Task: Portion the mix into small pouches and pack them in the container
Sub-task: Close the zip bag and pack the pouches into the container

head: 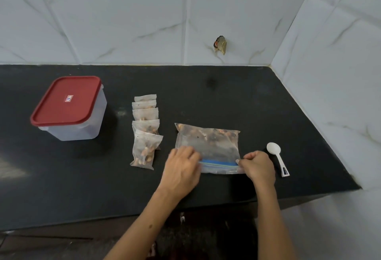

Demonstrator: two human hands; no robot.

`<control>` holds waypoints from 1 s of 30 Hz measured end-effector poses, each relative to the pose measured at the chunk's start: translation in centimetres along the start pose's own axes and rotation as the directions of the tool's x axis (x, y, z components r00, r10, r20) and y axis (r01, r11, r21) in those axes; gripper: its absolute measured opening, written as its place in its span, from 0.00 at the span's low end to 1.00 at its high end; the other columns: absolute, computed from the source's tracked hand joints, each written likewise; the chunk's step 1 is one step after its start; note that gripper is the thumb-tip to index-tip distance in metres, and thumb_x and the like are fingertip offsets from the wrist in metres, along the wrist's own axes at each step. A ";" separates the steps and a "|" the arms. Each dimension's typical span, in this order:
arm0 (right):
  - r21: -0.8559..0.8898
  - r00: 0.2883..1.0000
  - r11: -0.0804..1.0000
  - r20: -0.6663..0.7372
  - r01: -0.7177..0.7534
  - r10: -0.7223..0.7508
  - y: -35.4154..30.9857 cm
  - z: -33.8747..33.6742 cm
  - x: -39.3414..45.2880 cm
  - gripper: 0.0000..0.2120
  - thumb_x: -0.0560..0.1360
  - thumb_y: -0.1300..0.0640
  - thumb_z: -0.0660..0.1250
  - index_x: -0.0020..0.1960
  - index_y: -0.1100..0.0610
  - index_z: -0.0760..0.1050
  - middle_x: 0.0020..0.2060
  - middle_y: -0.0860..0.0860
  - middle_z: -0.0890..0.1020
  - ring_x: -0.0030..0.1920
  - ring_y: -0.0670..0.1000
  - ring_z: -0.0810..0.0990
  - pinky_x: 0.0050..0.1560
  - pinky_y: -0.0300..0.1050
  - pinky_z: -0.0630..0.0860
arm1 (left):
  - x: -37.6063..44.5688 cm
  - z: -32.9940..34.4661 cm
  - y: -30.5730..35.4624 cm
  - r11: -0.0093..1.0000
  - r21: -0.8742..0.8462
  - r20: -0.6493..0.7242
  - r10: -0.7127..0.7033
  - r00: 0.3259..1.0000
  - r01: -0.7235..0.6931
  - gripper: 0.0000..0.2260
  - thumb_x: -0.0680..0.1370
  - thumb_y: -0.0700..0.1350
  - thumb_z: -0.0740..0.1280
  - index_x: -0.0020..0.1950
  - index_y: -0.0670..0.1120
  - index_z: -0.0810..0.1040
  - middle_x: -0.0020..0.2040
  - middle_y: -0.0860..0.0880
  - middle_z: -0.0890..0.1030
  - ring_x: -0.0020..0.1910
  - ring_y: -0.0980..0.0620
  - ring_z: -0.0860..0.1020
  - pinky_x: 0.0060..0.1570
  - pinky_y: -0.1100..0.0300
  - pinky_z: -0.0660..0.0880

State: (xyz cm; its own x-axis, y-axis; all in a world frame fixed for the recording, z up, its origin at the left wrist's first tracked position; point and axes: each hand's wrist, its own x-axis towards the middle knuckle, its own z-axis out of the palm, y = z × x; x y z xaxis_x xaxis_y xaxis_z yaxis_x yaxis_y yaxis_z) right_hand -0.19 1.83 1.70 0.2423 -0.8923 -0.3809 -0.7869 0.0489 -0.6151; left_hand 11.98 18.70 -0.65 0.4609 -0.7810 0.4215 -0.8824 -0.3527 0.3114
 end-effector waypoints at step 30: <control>-0.467 0.810 0.672 0.205 0.574 -0.549 -2.9 3.3 -1.3 0.09 0.79 0.59 0.59 0.55 0.49 0.74 0.59 0.48 0.79 0.48 0.51 0.79 0.49 0.48 0.62 | 2.1 3.7 -1.0 0.998 0.045 -0.208 0.044 0.977 -0.035 0.10 0.77 0.45 0.60 0.58 0.44 0.69 0.38 0.48 0.81 0.35 0.49 0.78 0.40 0.57 0.69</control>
State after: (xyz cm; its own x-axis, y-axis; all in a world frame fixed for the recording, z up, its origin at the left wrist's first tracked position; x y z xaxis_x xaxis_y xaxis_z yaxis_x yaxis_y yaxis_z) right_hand 3.60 4.34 1.71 0.7447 -0.6577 -0.1130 -0.6554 -0.6889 -0.3095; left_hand 13.51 15.53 -3.24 0.4312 -0.6714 0.6028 -0.9015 -0.3479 0.2573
